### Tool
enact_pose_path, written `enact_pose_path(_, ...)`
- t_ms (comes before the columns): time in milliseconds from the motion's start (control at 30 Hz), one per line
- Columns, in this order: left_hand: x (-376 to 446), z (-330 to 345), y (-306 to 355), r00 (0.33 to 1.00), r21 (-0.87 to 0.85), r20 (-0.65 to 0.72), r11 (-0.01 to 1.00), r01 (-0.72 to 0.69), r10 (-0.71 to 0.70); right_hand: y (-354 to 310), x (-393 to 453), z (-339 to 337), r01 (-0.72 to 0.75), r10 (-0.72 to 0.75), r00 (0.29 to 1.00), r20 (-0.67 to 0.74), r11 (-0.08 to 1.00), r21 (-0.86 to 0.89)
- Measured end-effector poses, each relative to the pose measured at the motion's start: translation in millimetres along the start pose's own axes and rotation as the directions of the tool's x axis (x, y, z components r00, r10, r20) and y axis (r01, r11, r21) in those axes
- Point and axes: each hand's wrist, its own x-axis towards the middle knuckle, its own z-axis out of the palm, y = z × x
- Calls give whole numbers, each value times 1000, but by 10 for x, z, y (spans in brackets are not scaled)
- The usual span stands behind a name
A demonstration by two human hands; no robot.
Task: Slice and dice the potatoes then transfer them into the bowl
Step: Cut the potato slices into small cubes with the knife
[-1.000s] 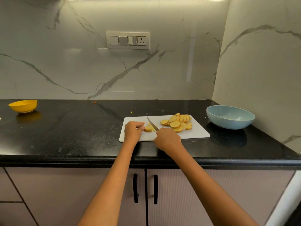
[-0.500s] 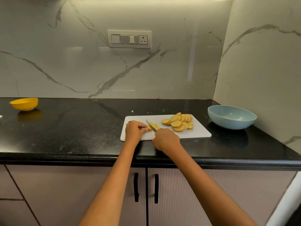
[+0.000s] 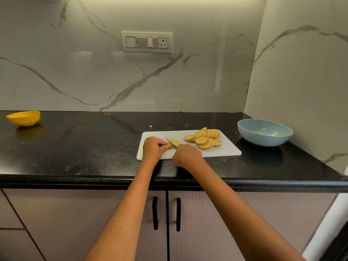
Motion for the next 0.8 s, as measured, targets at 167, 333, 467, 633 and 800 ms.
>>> enact_pose_path(167,-4,-6,12,1000,-3,12,1000,1,-1,19,15,39,12,-12,999,39,1000,-4)
enact_pose_path(333,-2,0,4,1000,-2,9,1000,2,-2,43,13,70,19,-19,999,35,1000,-11)
enact_pose_path(467,-14,-5,10,1000,-3,11,1000,-8,8,63,27,82,39,-39,999,3,999,-29)
enact_pose_path(633,-35,-7,13,1000,-24,7,999,-23,23,54,-22,170,111,-134,986,-96,971,-212)
enact_pose_path(800,-35,-7,20,1000,-20,1,999,-26,26,122,16,151,98,-116,986,-116,983,-155)
